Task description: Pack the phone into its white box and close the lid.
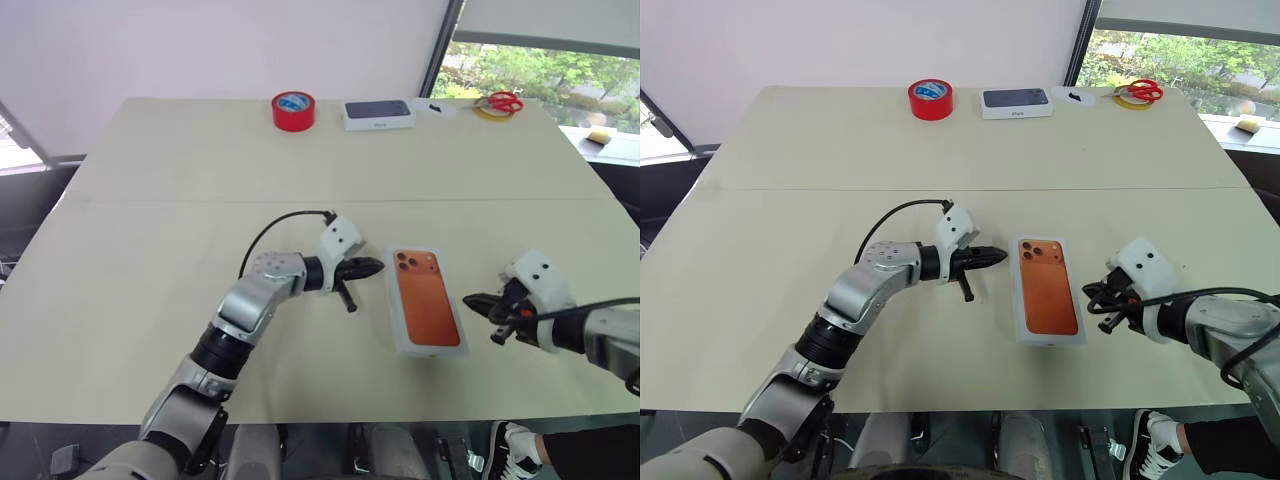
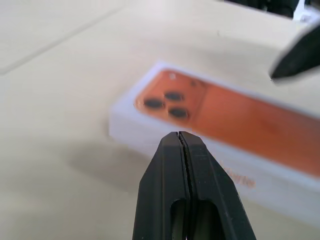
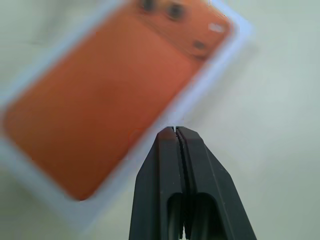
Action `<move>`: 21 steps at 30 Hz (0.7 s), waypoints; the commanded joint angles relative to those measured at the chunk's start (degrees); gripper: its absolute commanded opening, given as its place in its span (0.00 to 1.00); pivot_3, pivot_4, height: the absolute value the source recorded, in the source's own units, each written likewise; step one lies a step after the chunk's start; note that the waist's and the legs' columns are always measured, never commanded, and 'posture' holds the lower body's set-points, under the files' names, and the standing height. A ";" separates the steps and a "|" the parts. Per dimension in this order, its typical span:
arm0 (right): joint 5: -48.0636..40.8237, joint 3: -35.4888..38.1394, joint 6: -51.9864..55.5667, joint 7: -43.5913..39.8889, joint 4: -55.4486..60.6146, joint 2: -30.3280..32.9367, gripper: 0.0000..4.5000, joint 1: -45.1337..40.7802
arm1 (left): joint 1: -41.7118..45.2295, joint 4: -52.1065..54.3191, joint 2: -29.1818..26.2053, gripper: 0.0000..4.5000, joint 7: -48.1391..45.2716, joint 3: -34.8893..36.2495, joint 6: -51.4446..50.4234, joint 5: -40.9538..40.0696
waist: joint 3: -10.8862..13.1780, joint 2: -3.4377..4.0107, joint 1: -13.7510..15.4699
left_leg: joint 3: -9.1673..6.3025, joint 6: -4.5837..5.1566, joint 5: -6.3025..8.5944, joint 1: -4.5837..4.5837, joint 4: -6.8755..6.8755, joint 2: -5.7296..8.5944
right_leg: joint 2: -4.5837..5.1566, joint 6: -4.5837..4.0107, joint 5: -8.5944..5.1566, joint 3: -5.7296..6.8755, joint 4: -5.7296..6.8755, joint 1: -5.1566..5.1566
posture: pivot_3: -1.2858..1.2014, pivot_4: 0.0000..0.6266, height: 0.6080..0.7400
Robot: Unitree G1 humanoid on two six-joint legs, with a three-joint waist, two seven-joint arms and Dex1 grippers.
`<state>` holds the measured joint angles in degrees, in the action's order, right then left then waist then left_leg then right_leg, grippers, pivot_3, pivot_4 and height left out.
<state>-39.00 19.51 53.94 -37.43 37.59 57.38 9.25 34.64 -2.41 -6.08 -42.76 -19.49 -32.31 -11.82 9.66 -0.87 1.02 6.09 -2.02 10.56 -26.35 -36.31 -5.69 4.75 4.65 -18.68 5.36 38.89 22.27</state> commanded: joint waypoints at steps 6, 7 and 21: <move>0.80 -4.08 1.80 2.56 4.58 -2.50 0.01 1.91 | 0.85 -1.49 -1.14 0.00 -0.02 -8.80 1.30 6.73 | -0.02 0.00 -0.24 | -0.02 0.00 0.00 0.05 0.01 -0.01 | -0.02 -0.01 0.00 -0.01 0.02 0.00 | 0.52 0.24 0.93; 1.21 -4.29 1.79 2.67 4.54 -2.29 0.01 2.02 | 0.77 -1.59 -1.50 0.00 0.19 -8.78 0.71 7.08 | -0.03 -0.01 -0.23 | -0.03 0.00 0.00 0.05 0.00 -0.01 | -0.02 -0.01 0.00 -0.01 0.02 -0.03 | 0.52 0.24 0.93; 7.92 4.14 -13.37 7.02 -11.95 -10.99 0.01 -11.79 | -4.83 4.87 -14.71 0.00 3.77 20.17 4.87 -2.47 | -0.07 0.00 -0.30 | 0.05 -0.07 -0.04 0.08 0.02 -0.03 | -0.02 -0.01 0.00 -0.04 0.14 0.04 | 0.52 0.24 0.93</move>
<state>-30.69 21.36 42.23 -30.42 26.48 46.55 -1.62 29.99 0.31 -20.37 -39.13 -2.49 -28.20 -12.36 9.59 -0.87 0.72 6.15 -2.09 10.52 -26.27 -36.29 -5.72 4.74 4.65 -18.68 5.32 39.03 22.31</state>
